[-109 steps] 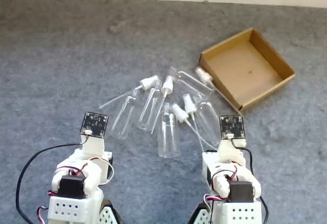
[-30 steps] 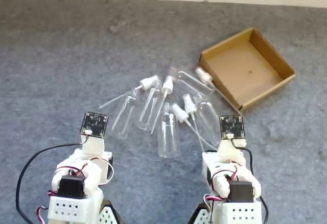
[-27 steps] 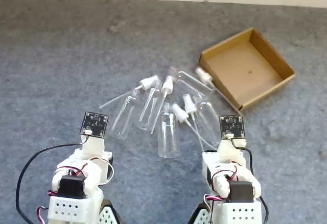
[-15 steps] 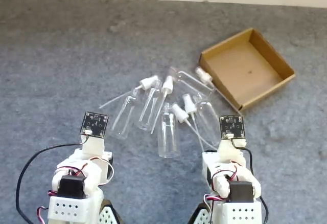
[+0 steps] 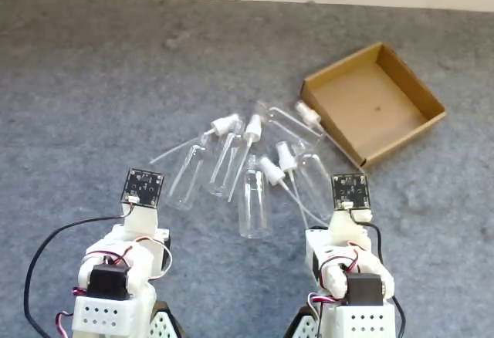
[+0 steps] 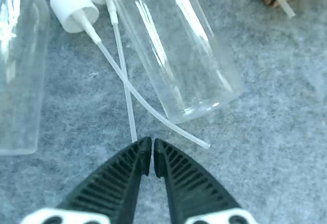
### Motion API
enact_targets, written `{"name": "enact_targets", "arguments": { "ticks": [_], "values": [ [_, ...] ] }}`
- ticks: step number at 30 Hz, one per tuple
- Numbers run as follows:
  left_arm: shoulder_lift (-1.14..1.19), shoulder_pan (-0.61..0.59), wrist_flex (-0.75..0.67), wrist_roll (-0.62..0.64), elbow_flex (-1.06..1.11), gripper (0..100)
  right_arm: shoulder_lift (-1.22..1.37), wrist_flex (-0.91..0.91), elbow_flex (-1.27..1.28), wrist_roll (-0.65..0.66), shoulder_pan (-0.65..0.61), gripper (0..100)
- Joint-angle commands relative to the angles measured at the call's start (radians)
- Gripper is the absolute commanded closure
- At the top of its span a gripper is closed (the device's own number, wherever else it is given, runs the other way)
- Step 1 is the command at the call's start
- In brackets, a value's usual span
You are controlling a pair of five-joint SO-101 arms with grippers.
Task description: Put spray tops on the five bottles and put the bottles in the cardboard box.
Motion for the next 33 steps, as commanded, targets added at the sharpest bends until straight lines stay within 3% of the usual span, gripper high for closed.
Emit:
{"name": "enact_targets", "arguments": {
  "ticks": [1, 30, 33],
  "values": [
    [-0.013, 0.016, 0.006, -0.011, 0.019, 100, -0.012, 0.007, 0.156, -0.008, -0.008, 99.5],
    [-0.013, 0.021, 0.006, -0.006, 0.019, 100, -0.013, 0.004, 0.159, -0.002, -0.059, 99.5],
    [-0.013, 0.016, 0.006, -0.006, 0.019, 100, -0.013, -0.071, 0.159, -0.002, -0.059, 99.5]
  ]
}}
